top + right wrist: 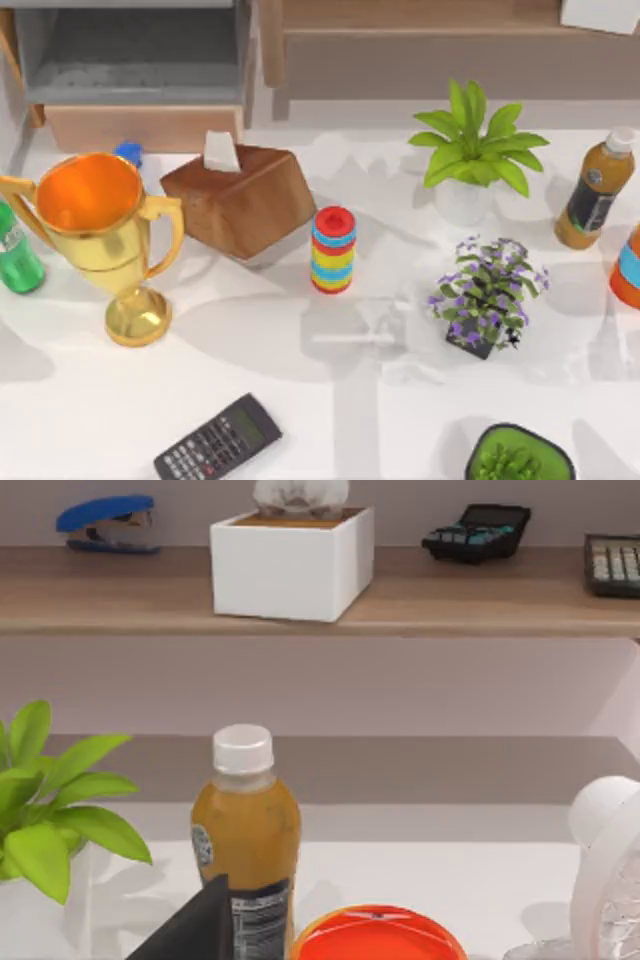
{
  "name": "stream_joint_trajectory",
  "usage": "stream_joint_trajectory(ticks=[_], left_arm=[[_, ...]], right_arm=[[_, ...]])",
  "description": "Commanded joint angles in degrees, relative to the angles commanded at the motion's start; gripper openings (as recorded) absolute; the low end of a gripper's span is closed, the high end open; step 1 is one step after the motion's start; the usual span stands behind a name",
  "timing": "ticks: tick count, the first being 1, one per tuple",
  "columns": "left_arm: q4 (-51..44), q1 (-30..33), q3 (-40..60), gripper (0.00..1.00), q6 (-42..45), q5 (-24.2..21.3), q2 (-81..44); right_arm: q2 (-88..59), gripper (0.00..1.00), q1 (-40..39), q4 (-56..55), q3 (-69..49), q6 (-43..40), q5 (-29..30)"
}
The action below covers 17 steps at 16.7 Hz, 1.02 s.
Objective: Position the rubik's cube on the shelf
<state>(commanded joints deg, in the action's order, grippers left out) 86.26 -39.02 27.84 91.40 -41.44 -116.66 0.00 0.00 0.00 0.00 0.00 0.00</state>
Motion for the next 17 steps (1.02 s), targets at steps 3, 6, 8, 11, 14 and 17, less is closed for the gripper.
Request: stream_joint_trajectory(ticks=[3, 6, 8, 11, 14, 17], left_arm=[[0.0, 0.0, 0.0, 1.00, 0.0, 0.0, 0.0], [0.5, -0.5, -0.6, 1.00, 0.1, -0.5, 0.3], [1.4, -1.8, -2.2, 1.00, 0.1, -1.9, 0.8], [2.1, -2.8, -3.4, 1.00, 0.2, -2.8, 1.3], [2.0, -2.5, -3.3, 1.00, 0.2, -2.7, 1.0], [0.2, -4.2, -1.2, 1.00, 0.3, -0.8, 1.4]], right_arm=[[0.0, 1.00, 0.0, 0.0, 0.0, 0.0, 0.0], [0.0, 1.00, 0.0, 0.0, 0.0, 0.0, 0.0], [0.0, 1.00, 0.0, 0.0, 0.0, 0.0, 0.0], [0.0, 1.00, 0.0, 0.0, 0.0, 0.0, 0.0], [0.0, 1.00, 0.0, 0.0, 0.0, 0.0, 0.0], [0.0, 1.00, 0.0, 0.0, 0.0, 0.0, 0.0]])
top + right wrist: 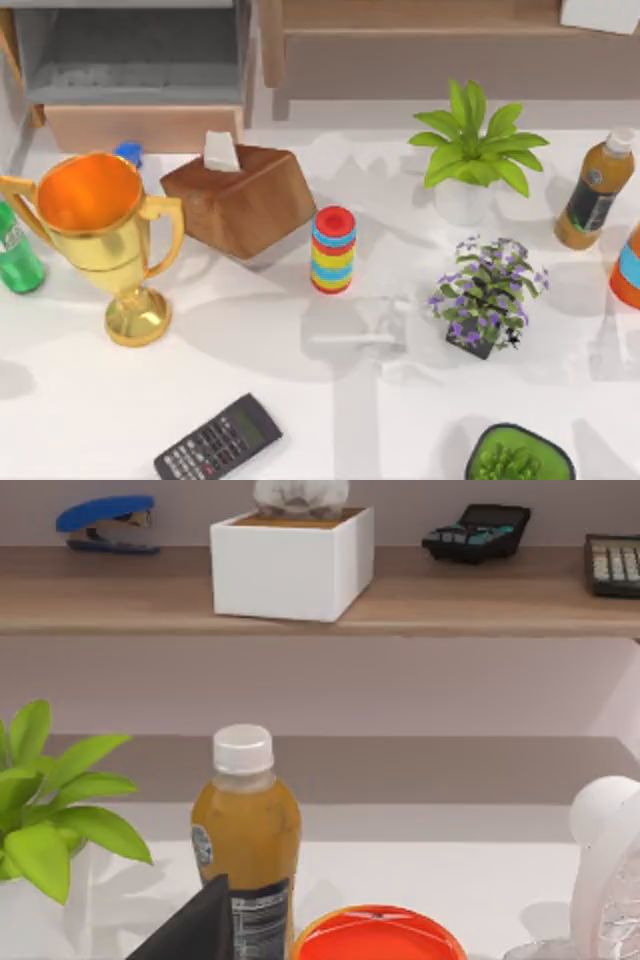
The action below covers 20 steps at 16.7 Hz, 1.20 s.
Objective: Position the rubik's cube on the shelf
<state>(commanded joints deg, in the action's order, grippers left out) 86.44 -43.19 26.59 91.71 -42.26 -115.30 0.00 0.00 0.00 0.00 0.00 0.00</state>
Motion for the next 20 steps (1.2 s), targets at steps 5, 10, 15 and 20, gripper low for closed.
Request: stream_joint_trajectory(ticks=[5, 10, 15, 20], left_arm=[[-10.7, -5.2, 10.7, 1.00, -0.8, 8.0, 0.6], [-30.8, -8.0, 27.8, 1.00, -5.0, 17.7, -0.4], [-59.7, -6.4, 48.6, 1.00, -13.8, 26.3, -3.0], [-93.3, -0.5, 70.2, 1.00, -27.1, 32.5, -6.6]], right_arm=[[0.0, 1.00, 0.0, 0.0, 0.0, 0.0, 0.0], [0.0, 1.00, 0.0, 0.0, 0.0, 0.0, 0.0], [0.0, 1.00, 0.0, 0.0, 0.0, 0.0, 0.0], [0.0, 1.00, 0.0, 0.0, 0.0, 0.0, 0.0]])
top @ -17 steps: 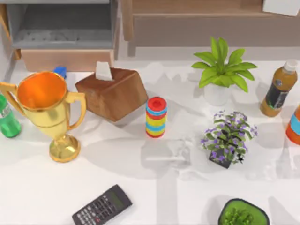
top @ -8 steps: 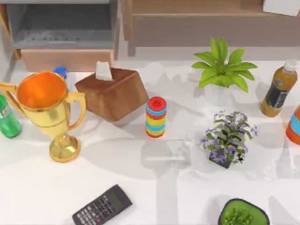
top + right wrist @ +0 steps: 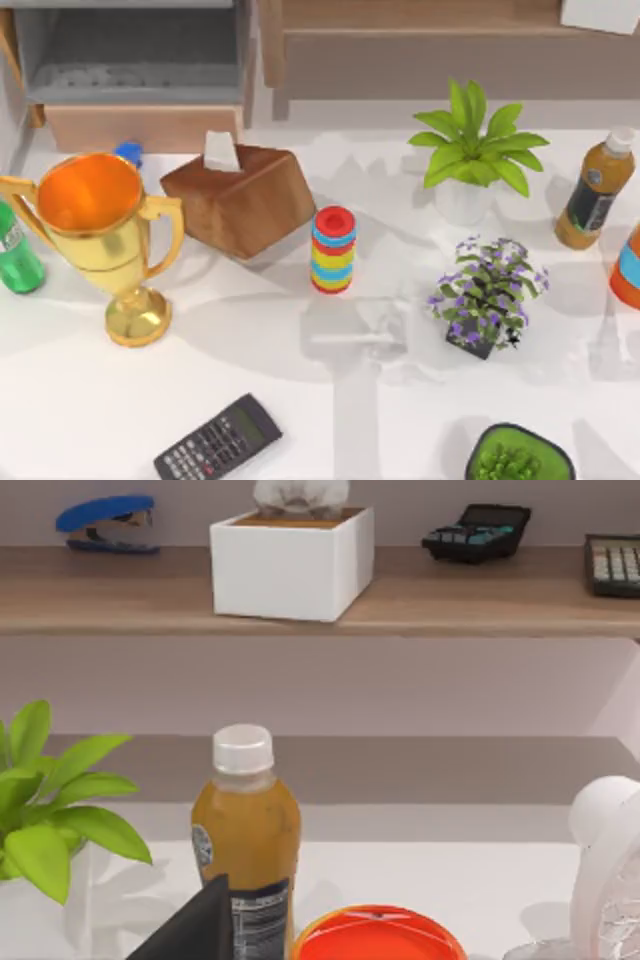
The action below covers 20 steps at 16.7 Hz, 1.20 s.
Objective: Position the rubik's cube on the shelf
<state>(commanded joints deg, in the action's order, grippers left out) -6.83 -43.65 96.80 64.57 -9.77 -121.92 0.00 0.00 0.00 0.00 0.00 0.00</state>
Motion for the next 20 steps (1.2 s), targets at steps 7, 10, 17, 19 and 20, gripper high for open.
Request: stream_joint_trajectory(ticks=[7, 10, 17, 19, 20], left_arm=[[-43.4, 13.5, 25.7, 1.00, -22.0, 4.0, -7.8], [-57.1, 18.6, 33.3, 1.00, -30.4, 4.4, -11.9], [-69.2, 23.2, 39.3, 1.00, -39.1, 4.5, -17.8], [-69.2, 23.2, 39.3, 1.00, -39.1, 4.5, -17.8], [-69.2, 23.2, 39.3, 1.00, -39.1, 4.5, -17.8]], right_arm=[[0.0, 1.00, 0.0, 0.0, 0.0, 0.0, 0.0], [0.0, 1.00, 0.0, 0.0, 0.0, 0.0, 0.0], [0.0, 1.00, 0.0, 0.0, 0.0, 0.0, 0.0], [0.0, 1.00, 0.0, 0.0, 0.0, 0.0, 0.0], [0.0, 1.00, 0.0, 0.0, 0.0, 0.0, 0.0]])
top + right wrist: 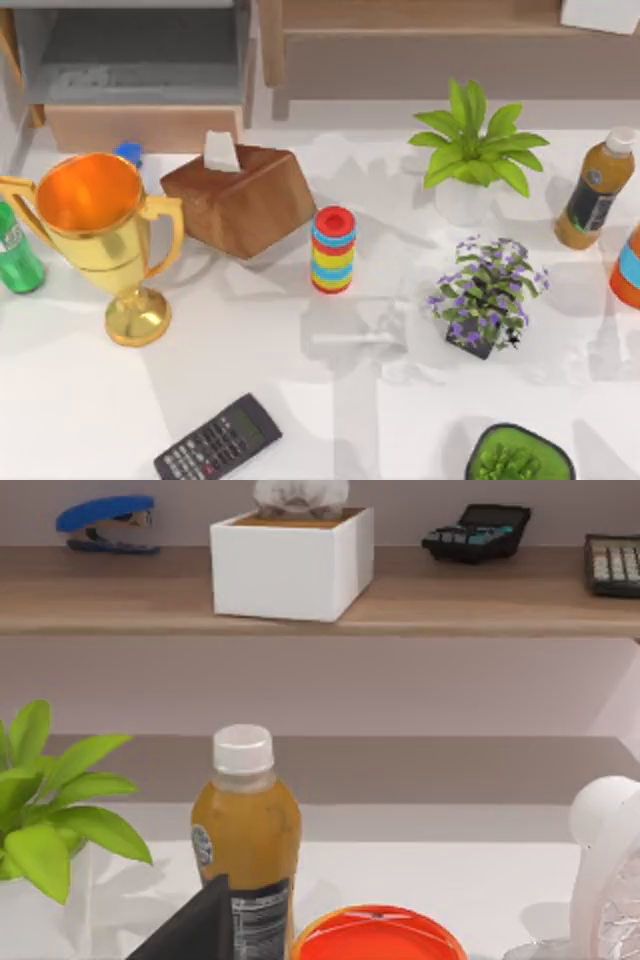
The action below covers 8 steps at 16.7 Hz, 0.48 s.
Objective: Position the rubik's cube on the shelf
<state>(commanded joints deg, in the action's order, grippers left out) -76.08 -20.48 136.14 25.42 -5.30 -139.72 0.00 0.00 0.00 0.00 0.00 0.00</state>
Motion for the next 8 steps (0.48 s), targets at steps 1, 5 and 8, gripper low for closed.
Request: stream_joint_trajectory(ticks=[1, 5, 8], left_arm=[[0.1, -0.3, -0.1, 1.00, 0.1, 0.0, 0.1], [2.4, 0.0, -3.1, 1.00, 0.0, 0.0, 0.7], [5.9, 0.1, -5.2, 1.00, -0.1, 0.0, -0.8]], right_arm=[[0.0, 1.00, 0.0, 0.0, 0.0, 0.0, 0.0], [0.0, 1.00, 0.0, 0.0, 0.0, 0.0, 0.0], [0.0, 1.00, 0.0, 0.0, 0.0, 0.0, 0.0]])
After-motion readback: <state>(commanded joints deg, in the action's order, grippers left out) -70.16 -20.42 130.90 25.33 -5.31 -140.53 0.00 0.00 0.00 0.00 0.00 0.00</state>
